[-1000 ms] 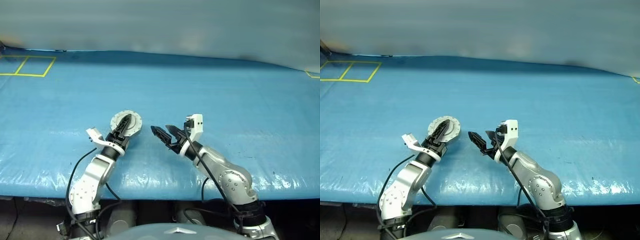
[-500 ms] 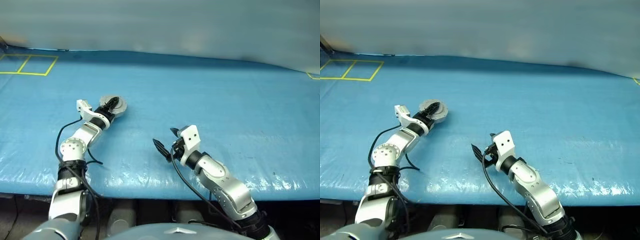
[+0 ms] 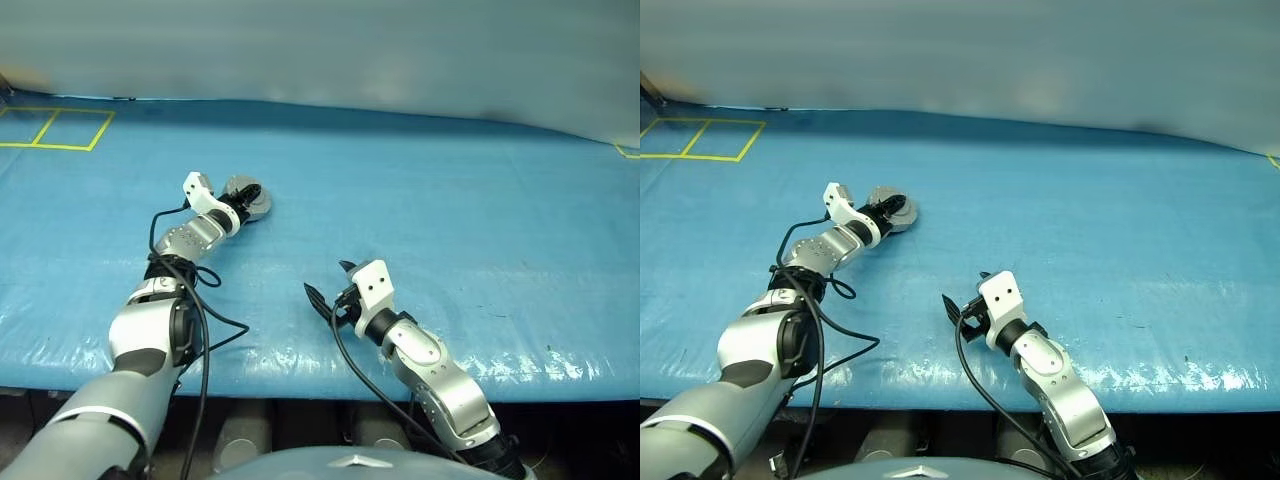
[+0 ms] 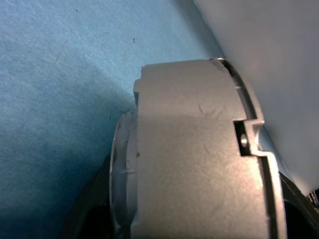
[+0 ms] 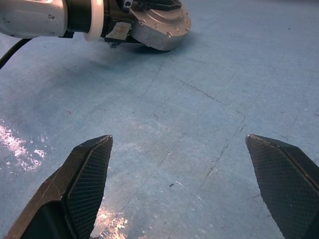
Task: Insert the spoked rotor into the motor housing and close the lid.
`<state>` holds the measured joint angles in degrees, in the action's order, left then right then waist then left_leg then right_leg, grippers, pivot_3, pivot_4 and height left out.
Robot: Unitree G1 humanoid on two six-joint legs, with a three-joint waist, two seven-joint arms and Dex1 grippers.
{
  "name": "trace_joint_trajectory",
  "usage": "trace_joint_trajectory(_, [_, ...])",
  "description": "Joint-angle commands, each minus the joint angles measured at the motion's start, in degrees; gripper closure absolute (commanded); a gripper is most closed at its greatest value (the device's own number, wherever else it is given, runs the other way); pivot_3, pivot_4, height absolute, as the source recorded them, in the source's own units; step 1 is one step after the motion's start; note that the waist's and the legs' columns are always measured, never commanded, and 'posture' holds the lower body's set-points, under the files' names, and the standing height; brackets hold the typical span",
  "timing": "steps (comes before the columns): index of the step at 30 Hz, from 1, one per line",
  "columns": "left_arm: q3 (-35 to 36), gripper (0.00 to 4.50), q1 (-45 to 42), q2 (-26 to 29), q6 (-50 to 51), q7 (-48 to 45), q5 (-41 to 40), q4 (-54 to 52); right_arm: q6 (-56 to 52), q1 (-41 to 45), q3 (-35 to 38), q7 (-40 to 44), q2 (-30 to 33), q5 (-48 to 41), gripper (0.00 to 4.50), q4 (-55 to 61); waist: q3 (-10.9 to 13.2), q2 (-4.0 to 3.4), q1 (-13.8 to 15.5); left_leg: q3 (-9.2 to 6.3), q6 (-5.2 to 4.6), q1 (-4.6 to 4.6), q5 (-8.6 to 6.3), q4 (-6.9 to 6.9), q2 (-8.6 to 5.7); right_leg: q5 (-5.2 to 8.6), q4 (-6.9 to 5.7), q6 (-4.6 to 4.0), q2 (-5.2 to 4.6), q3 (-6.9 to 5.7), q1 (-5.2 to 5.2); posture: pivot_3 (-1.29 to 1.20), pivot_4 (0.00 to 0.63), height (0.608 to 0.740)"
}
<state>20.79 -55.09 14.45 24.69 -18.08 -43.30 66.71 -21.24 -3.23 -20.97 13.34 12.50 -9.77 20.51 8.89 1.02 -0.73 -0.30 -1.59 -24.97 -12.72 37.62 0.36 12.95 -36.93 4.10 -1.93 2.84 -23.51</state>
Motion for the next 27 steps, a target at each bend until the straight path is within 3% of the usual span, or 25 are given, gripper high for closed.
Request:
trace_joint_trajectory(1, [1.7,1.63,-4.4,-1.0,-2.6,0.9,2.7,2.1,1.1,0.0,-0.3,0.8,-0.8,0.9,0.0,0.9,0.0,0.01,0.0,0.0,0.0,0.0,0.0,0.0,0.0,0.0,0.0,0.0,0.0,0.0,0.0,0.0,0.15,0.74])
trace_joint_trajectory(6, [2.6,0.02,-4.8,-0.8,-1.4,3.4,6.1,3.6,0.4,-0.5,0.1,1.1,-1.8,1.6,0.0,1.2,0.0,0.01,-0.2,-0.02,0.0,0.07,0.0,0.0,0.01,-0.01,-0.06,0.01,0.0,0.01,0.03,0.0,0.15,0.74])
trace_joint_trajectory(15, [-1.1,0.02,1.5,5.2,13.2,1.1,12.7,-2.1,-0.6,-0.4,0.5,2.1,-3.1,1.5,0.0,0.4,-0.1,0.02,-1.7,0.03,0.05,0.49,0.03,0.0,0.1,-0.02,-0.34,-0.01,0.0,0.14,0.15,0.0,0.15,0.74])
trace_joint_trajectory(25, [-6.5,0.02,18.9,11.7,32.1,-1.5,14.1,-28.7,-1.9,2.2,0.7,4.3,-4.8,0.6,0.0,-1.5,-0.4,0.11,-3.4,0.25,0.19,2.41,0.02,-0.41,0.43,0.55,-0.92,-0.4,0.01,0.63,1.23,0.0,0.15,0.74])
trace_joint_trajectory(27, [-8.1,0.02,23.3,12.8,34.3,-2.0,14.2,-36.0,-2.2,2.2,1.1,4.6,-4.9,0.5,0.0,-1.4,-0.5,0.09,-3.4,0.24,0.22,2.45,0.03,-0.45,0.45,0.56,-0.94,-0.42,0.02,0.64,1.21,0.0,0.15,0.74])
